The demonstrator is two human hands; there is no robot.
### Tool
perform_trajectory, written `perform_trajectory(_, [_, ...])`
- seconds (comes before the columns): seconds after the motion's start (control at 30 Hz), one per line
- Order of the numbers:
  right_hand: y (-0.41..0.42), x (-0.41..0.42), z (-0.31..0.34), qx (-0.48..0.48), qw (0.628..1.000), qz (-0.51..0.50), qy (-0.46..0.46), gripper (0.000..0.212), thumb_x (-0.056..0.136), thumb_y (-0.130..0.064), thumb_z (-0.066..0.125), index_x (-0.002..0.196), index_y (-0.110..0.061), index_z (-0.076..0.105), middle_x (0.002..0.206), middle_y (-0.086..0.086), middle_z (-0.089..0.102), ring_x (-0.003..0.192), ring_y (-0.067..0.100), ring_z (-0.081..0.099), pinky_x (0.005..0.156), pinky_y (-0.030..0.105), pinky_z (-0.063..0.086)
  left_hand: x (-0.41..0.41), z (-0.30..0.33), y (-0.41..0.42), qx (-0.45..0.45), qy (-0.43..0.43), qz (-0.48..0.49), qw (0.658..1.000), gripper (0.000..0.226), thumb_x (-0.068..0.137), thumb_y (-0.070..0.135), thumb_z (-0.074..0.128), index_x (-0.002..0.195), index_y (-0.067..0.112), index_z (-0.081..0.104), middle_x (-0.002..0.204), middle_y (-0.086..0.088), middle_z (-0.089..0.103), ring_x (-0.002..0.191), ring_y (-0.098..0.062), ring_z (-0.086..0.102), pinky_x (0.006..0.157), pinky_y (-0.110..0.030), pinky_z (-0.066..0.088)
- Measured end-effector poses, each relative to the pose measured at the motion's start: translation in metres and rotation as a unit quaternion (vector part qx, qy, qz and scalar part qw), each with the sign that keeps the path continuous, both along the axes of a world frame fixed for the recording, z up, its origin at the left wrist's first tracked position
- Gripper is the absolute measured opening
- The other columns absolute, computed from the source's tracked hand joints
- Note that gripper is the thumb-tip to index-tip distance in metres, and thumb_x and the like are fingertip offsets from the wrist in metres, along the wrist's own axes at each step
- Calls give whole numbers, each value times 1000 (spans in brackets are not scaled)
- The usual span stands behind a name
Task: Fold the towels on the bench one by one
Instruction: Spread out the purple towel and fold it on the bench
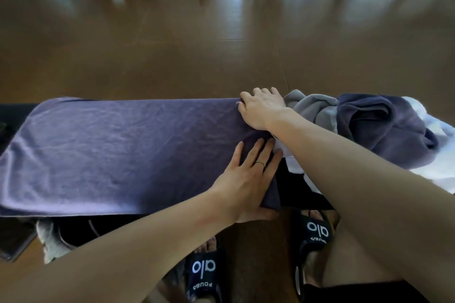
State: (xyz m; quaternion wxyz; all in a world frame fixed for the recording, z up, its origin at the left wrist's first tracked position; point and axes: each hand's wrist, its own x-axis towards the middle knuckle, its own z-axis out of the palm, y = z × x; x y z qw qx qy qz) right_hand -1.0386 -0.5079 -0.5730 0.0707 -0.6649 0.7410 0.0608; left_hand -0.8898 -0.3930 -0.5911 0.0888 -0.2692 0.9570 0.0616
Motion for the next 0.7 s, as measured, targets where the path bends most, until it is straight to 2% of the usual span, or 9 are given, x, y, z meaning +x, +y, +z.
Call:
perform_trajectory(0.2, [3,3,0,-18,1000,-2,-2,53,105,-45,19,148,-19,38,146,17,47,135,35,43,115,50,25,4,9,-3,57,34,23,998,122,80,84,51,159,22,-20,168,-4,-22,153,-20,-26,123,-49,-16])
perform_trajectory(0.3, [4,1,1,16,999,-30,8,53,104,-48,19,140,-19,45,141,20,51,130,39,47,112,55,25,11,8,-1,41,29,18,999,115,85,82,47,161,21,-15,169,-5,-18,154,-22,-21,124,-49,-13])
perform_trajectory(0.37, [3,-2,1,27,998,-50,-9,54,103,-52,22,140,-20,43,140,22,49,128,42,48,109,56,27,12,2,5,0,12,11,1000,111,87,78,48,162,18,-10,169,-9,-11,155,-27,-15,125,-53,-9])
perform_trajectory(0.47, [2,-6,1,30,996,-76,-25,64,99,-60,24,149,-21,32,144,25,45,133,44,43,114,57,22,9,1,14,-27,8,12,1000,105,89,74,49,162,15,3,169,-13,2,156,-33,-2,125,-53,-2])
perform_trajectory(0.6, [3,-7,4,14,994,-83,-71,58,98,-58,32,141,-20,44,138,20,52,127,40,48,109,53,30,5,4,28,-60,3,-7,998,92,93,70,47,160,15,19,167,-17,15,154,-36,12,126,-50,7])
perform_trajectory(0.7, [3,-7,9,-44,986,-88,-136,50,97,-48,47,139,-20,48,135,14,55,124,36,52,105,47,39,4,3,30,-116,36,-40,992,74,90,62,57,148,20,39,152,-17,38,136,-36,39,113,-47,31])
